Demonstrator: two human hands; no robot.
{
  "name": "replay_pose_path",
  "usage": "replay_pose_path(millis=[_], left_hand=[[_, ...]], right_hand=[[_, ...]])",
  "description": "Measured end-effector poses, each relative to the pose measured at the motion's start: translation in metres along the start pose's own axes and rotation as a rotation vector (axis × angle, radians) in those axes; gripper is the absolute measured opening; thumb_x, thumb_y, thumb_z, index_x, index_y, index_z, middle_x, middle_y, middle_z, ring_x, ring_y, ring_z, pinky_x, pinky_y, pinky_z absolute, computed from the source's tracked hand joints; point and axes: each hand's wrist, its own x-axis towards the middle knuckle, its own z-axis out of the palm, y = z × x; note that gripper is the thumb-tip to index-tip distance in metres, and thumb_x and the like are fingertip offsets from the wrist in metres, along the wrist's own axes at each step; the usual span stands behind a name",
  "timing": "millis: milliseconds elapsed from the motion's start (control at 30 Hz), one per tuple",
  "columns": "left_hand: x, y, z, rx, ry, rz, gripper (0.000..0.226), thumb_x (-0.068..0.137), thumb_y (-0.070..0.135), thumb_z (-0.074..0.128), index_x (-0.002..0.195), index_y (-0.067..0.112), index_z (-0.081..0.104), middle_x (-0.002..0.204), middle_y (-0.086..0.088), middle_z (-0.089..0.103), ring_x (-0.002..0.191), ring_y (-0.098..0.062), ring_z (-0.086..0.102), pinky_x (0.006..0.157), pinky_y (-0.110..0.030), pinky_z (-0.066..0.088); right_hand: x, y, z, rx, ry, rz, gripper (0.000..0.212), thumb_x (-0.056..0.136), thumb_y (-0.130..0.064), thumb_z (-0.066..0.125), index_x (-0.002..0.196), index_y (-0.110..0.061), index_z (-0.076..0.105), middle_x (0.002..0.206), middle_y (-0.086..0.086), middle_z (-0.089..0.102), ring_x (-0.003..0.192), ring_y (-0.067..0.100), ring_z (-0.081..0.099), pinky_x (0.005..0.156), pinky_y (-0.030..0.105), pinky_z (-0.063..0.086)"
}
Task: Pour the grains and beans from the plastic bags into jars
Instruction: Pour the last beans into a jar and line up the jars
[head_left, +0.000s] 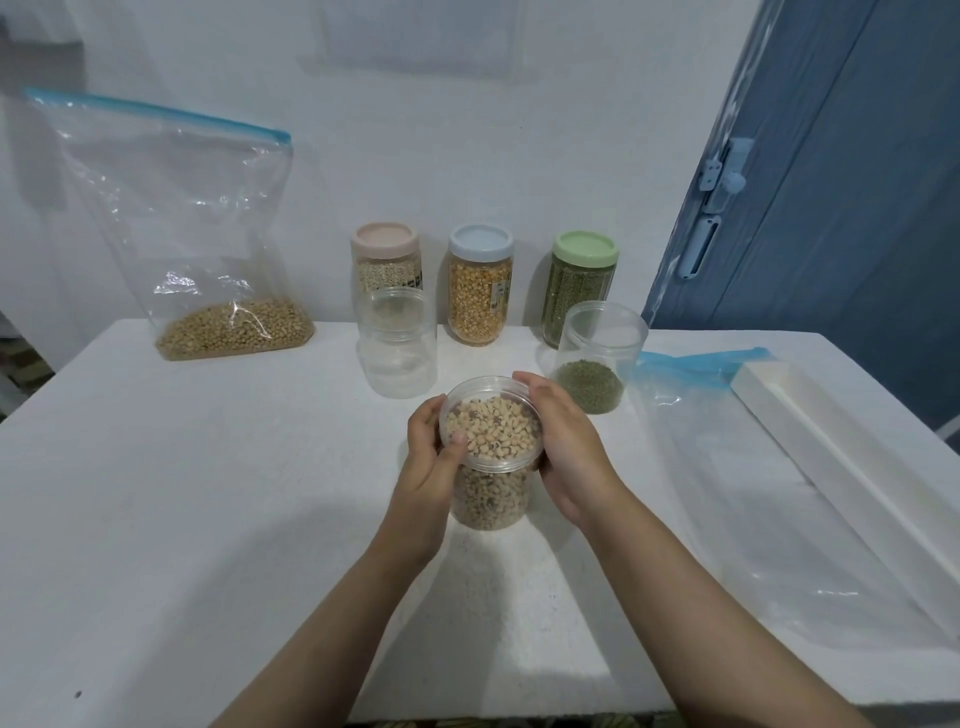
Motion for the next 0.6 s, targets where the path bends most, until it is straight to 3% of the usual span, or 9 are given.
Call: replay_pose_path(millis=[133,233,367,500,600], left_hand=[[-0.0003,-0.0020,-0.0050,0.024,-0.015,-0.015,0.036,0.092,0.053,0.037,0.127,0.052,0.039,0.137,0.025,0.047,0.130,0.008,0.042,0.104,-0.013,0.037],[-0.0016,-0.0043,-0.0055,0.060,-0.035,0.007,0.039,0.093,0.057,0.035,0.132,0.056,0.032,0.145,0.025,0.040,0.136,0.006,0.036,0.112,-0.021,0.033],[-0.0011,-0.0042,-0.0049,0.102,-0.045,0.025,0.048,0.087,0.068,0.033,0.133,0.056,0.029,0.139,0.037,0.039,0.133,0.012,0.035,0.107,-0.012,0.034],[0.0017,-0.0027,-0.0054,0.072,-0.031,0.008,0.040,0.093,0.058,0.031,0.131,0.048,0.038,0.140,0.016,0.048,0.131,0.004,0.044,0.105,-0.016,0.038],[0.0035,0.0004,-0.0052,0.059,-0.027,0.009,0.037,0.095,0.050,0.030,0.129,0.044,0.044,0.134,0.017,0.054,0.126,0.006,0.049,0.101,-0.013,0.041]], right_hand=[[0.0011,0.0019,0.0008,0.006,0.033,-0.034,0.026,0.104,-0.024,0.048,0.112,-0.012,0.071,0.109,0.007,0.074,0.107,0.021,0.069,0.096,0.039,0.055],[0.0023,-0.0033,0.0008,0.007,-0.006,-0.011,0.028,0.106,-0.024,0.047,0.112,-0.012,0.071,0.108,0.006,0.075,0.105,0.019,0.070,0.087,0.033,0.055],[0.0022,-0.0062,0.0012,0.039,-0.040,0.035,0.028,0.106,-0.026,0.046,0.115,-0.018,0.071,0.108,0.003,0.075,0.102,0.013,0.071,0.077,0.025,0.053],[0.0009,-0.0046,0.0023,0.065,-0.023,0.048,0.027,0.106,-0.023,0.044,0.119,-0.021,0.069,0.112,0.004,0.074,0.101,0.013,0.070,0.075,0.023,0.055],[0.0004,-0.0014,0.0024,0.101,-0.008,0.041,0.021,0.102,-0.018,0.049,0.112,-0.013,0.067,0.112,0.007,0.071,0.103,0.018,0.067,0.084,0.029,0.053]])
